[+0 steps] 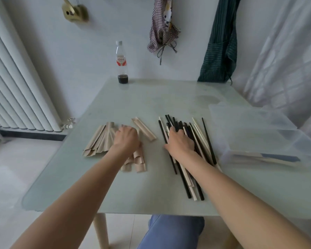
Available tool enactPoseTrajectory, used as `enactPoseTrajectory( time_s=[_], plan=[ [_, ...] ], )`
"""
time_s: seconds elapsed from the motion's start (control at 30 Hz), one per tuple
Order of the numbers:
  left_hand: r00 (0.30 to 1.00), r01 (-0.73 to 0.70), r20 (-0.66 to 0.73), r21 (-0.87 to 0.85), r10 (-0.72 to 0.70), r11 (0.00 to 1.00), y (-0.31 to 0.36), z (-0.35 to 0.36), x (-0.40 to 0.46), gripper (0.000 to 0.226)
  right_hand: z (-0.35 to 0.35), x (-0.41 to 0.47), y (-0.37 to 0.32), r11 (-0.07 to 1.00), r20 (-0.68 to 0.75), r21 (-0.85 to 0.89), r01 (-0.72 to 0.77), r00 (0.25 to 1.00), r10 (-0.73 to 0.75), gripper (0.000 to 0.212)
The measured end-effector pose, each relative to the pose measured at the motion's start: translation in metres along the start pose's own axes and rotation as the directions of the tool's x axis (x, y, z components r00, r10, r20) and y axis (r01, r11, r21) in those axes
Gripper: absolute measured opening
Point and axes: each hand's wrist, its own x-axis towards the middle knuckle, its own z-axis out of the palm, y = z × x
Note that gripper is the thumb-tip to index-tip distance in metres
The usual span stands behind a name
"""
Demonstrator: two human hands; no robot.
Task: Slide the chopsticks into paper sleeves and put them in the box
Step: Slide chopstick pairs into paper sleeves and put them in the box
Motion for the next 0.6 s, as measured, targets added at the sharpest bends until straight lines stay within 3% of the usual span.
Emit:
enactPoseTrajectory(
  time_s=[0.17, 0.37, 0.47, 0.53, 0.6],
  plan=[
    [0.999, 0.007, 0.035, -0.122, -0.003, 0.993, 0.002, 0.006, 0.004, 0.028, 0.003, 0.008, -0.014, 0.994, 0.051, -0.101, -0.042, 0.998, 0.047, 0.050],
    [0.999, 0.042, -0.001, -0.258, -0.044, 0.965, -0.001, 0.002, 0.005, 0.014, -0.001, 0.010, -0.024, 0.971, 0.028, -0.237, 0.023, 0.999, -0.017, 0.036],
    [0.998, 0.040, -0.025, -0.354, -0.053, 0.934, -0.002, 0.000, 0.005, 0.036, -0.011, 0.011, -0.021, 0.979, 0.058, -0.201, 0.015, 0.998, -0.003, 0.033],
    [0.995, 0.073, -0.020, -0.485, -0.094, 0.872, -0.003, -0.003, 0.007, 0.041, -0.015, 0.011, -0.017, 0.985, 0.074, -0.172, -0.023, 0.997, 0.036, 0.029],
    [0.989, 0.128, 0.025, -0.653, -0.148, 0.746, -0.006, -0.007, 0.007, 0.039, -0.018, 0.010, -0.013, 0.991, 0.072, -0.125, -0.054, 0.995, 0.063, 0.016]
  ],
)
